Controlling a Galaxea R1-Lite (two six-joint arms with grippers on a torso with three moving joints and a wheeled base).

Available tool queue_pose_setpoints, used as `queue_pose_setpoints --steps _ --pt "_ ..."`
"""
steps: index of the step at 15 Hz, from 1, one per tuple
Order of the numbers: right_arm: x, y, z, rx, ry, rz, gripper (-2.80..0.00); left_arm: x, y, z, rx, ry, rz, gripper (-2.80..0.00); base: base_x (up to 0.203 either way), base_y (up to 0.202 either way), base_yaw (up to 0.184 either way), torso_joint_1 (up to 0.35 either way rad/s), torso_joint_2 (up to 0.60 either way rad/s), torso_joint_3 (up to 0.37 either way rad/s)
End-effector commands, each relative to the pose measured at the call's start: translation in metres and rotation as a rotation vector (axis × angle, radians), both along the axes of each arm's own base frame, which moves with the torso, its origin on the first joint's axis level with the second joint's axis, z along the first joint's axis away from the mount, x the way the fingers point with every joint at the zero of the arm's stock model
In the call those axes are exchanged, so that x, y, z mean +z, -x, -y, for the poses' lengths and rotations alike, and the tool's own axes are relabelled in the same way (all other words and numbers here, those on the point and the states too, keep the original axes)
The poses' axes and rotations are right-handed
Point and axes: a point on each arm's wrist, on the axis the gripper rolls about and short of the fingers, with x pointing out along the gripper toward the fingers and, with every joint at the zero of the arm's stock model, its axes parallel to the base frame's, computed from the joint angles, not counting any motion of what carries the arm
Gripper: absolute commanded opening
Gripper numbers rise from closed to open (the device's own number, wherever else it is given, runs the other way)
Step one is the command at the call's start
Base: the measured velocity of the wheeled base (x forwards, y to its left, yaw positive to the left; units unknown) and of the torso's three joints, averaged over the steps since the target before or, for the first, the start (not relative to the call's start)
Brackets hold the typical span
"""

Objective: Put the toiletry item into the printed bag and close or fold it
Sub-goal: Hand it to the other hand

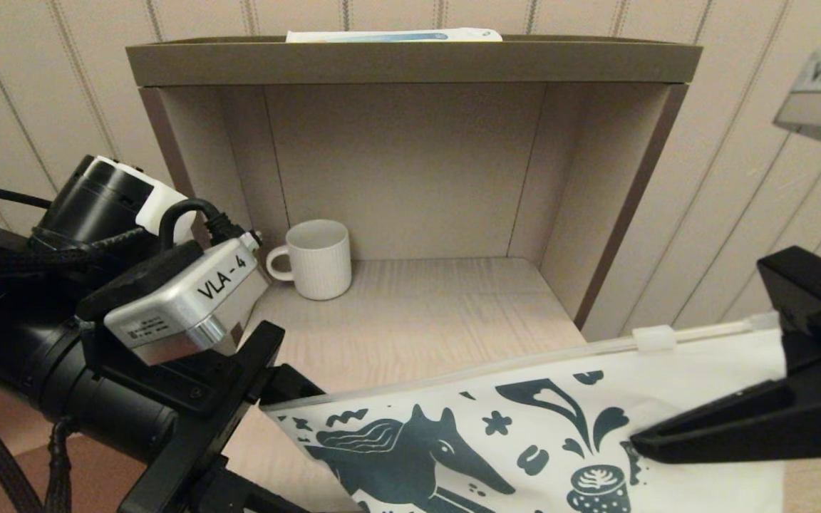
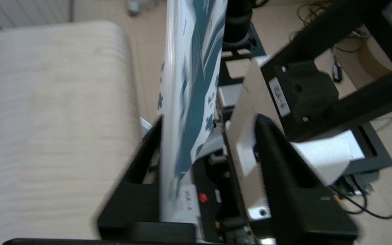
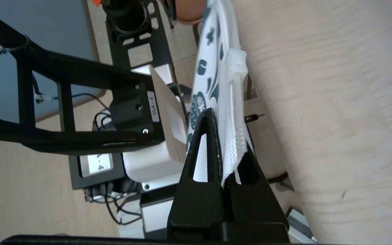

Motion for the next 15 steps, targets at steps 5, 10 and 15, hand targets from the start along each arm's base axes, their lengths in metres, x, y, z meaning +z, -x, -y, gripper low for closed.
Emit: queue_pose_setpoints --steps 5,10,15 --pt "-0.009 -0.002 -0.003 0.016 0.025 -0.034 -2.80 0.021 -0.003 -0.012 0.011 0.083 0.039 0.00 0.000 0.000 0.000 0.000 0.00 0.000" --pt "-0.014 0.000 -0.025 0.106 0.006 -0.029 -2.80 0.026 -0.009 -0.012 0.033 0.087 0.008 0.00 0.000 0.000 0.000 0.000 0.00 0.000" --pt "-0.035 0.001 -0.060 0.208 0.019 -0.039 -2.80 0.030 -0.010 -0.011 0.044 0.093 -0.027 0.00 0.000 0.000 0.000 0.000 0.00 0.000"
